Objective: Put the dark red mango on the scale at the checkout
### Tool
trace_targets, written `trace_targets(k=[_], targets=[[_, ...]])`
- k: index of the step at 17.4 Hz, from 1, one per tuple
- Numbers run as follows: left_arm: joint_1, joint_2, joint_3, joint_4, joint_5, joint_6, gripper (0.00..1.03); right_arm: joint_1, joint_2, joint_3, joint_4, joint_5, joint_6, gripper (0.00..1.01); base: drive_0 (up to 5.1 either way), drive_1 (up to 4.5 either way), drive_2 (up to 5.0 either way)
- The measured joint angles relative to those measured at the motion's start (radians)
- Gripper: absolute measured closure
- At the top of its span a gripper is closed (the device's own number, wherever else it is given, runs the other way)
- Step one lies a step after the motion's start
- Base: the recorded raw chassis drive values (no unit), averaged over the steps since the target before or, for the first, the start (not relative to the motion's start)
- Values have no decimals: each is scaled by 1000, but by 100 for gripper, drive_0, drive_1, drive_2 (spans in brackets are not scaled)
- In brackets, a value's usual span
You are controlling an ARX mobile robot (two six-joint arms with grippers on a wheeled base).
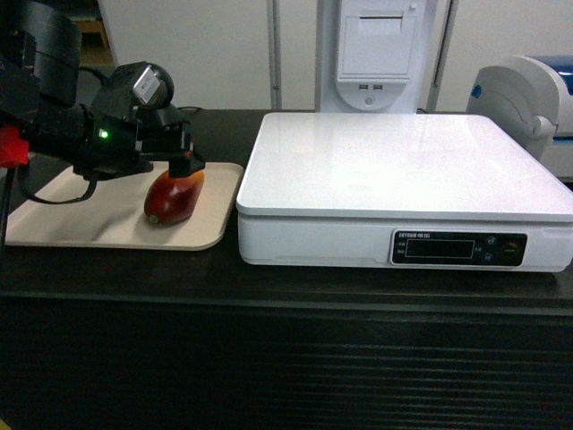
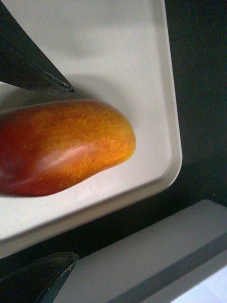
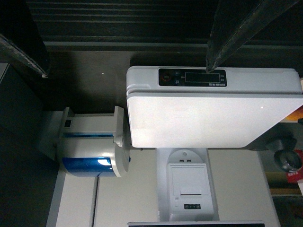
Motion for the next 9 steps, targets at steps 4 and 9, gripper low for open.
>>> trace_targets(k=[4,9], targets=[[0,80,110,-73,-23,12,5,0,0,0,0,0,0,3,0,0,0],[-21,148,187,-127,-95,56,5,0,0,0,0,0,0,3,0,0,0]])
